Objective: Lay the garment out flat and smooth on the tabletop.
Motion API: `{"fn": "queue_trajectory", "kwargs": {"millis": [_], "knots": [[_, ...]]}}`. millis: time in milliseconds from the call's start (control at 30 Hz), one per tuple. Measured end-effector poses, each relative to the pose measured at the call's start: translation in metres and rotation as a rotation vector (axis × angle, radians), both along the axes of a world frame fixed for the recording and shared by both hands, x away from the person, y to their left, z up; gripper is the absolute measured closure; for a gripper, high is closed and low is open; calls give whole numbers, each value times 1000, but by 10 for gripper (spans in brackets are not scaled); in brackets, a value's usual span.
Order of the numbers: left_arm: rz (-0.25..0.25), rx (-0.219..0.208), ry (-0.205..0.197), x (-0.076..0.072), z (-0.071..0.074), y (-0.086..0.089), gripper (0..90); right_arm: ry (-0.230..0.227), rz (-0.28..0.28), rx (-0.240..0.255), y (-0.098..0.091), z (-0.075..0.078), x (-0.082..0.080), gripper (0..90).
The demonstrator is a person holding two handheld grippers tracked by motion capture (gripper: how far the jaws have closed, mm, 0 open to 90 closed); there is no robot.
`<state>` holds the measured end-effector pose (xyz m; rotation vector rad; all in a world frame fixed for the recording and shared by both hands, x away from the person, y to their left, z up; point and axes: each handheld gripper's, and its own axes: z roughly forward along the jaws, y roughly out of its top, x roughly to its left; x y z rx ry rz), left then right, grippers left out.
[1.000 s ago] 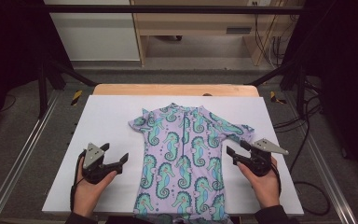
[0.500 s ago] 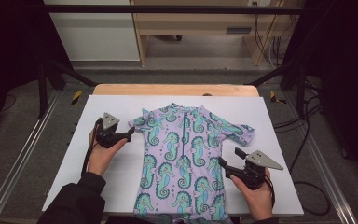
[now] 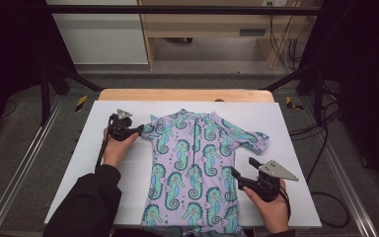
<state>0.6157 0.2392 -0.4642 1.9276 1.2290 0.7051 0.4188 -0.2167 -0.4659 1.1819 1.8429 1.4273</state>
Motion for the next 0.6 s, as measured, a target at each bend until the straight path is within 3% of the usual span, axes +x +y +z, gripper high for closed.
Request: {"fn": "queue_trajectory", "kwargs": {"millis": [100,400,467,600], "knots": [[-17,22,9,3,-3,-2,458,8,-5,2,-2,-1,1,229],[-49,14,87,7,-14,-9,508,14,-2,-1,-2,-3,2,233],[-57,10,98,6,-12,-10,575,13,-3,1,-3,-3,2,235],[-75,18,123,1,-7,-11,842,14,-10,3,-3,-3,2,240]]}}
